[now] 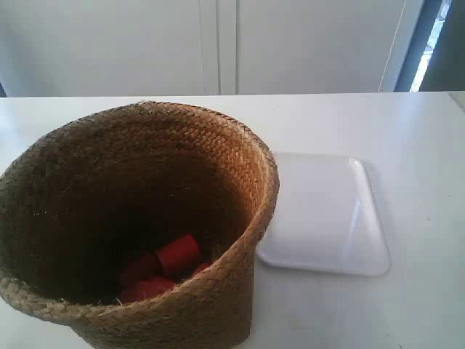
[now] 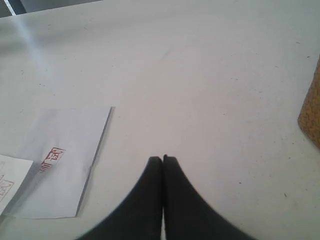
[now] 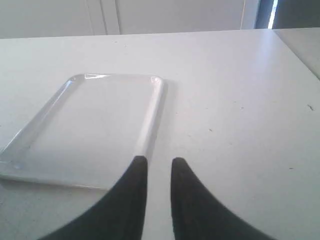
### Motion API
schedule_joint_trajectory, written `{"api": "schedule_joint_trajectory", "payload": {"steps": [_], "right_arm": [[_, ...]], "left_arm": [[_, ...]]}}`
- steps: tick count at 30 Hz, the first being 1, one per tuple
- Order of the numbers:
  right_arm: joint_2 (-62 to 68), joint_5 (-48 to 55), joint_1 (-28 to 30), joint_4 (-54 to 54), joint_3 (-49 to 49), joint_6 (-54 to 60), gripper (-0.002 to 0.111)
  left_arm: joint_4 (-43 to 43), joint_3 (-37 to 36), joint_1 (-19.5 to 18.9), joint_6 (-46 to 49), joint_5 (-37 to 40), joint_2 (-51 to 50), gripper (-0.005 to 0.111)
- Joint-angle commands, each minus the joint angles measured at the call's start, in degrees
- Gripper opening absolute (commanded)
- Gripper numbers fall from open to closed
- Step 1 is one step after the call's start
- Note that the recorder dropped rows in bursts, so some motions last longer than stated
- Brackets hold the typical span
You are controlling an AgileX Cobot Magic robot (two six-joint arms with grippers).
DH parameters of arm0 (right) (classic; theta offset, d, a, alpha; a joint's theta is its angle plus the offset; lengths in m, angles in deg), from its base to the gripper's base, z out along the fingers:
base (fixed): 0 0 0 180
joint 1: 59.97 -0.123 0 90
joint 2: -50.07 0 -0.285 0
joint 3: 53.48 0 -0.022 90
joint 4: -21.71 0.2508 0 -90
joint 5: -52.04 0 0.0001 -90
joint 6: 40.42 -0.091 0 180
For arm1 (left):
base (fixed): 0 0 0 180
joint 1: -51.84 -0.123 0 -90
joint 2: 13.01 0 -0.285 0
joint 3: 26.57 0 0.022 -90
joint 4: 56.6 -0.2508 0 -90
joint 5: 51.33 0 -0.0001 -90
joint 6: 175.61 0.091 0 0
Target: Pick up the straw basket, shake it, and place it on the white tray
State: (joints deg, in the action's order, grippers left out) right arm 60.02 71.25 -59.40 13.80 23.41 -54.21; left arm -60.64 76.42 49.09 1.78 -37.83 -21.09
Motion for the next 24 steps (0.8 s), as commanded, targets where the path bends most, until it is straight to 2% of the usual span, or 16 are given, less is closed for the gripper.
{"api": "schedule_joint_trajectory", "payload": {"steps": [1, 15, 18, 20, 21, 22, 24], "right_arm": [[-0.3, -0.1, 0.3, -0.2, 0.3, 0.1, 0.018], [-0.3, -0.1, 0.3, -0.2, 0.3, 0.1, 0.018], [-0.3, -3.8, 0.3, -3.2, 0.3, 1.4, 0.018], [-0.3, -10.2, 0.3, -3.3, 0.3, 0.9, 0.018], [-0.3, -15.7, 0.3, -2.7, 0.3, 0.9, 0.018], [-0.3, -19.9, 0.3, -2.7, 0.3, 0.9, 0.018], [-0.3, -31.5, 0.3, -2.7, 0.3, 0.9, 0.018]], "left_arm": [[0.1, -0.2, 0.1, -0.2, -0.1, 0.3, 0.000], [0.1, -0.2, 0.1, -0.2, -0.1, 0.3, 0.000], [-0.1, -0.2, 0.1, -0.2, -0.4, 0.3, 0.000], [2.1, -0.2, 0.1, -3.0, -8.3, 0.3, 0.000], [11.2, -0.2, 0.1, -10.4, -18.1, 0.3, 0.000], [16.1, -0.2, 0.1, -15.6, -24.8, 0.3, 0.000], [17.7, -0.2, 0.1, -20.1, -35.9, 0.3, 0.000]]}}
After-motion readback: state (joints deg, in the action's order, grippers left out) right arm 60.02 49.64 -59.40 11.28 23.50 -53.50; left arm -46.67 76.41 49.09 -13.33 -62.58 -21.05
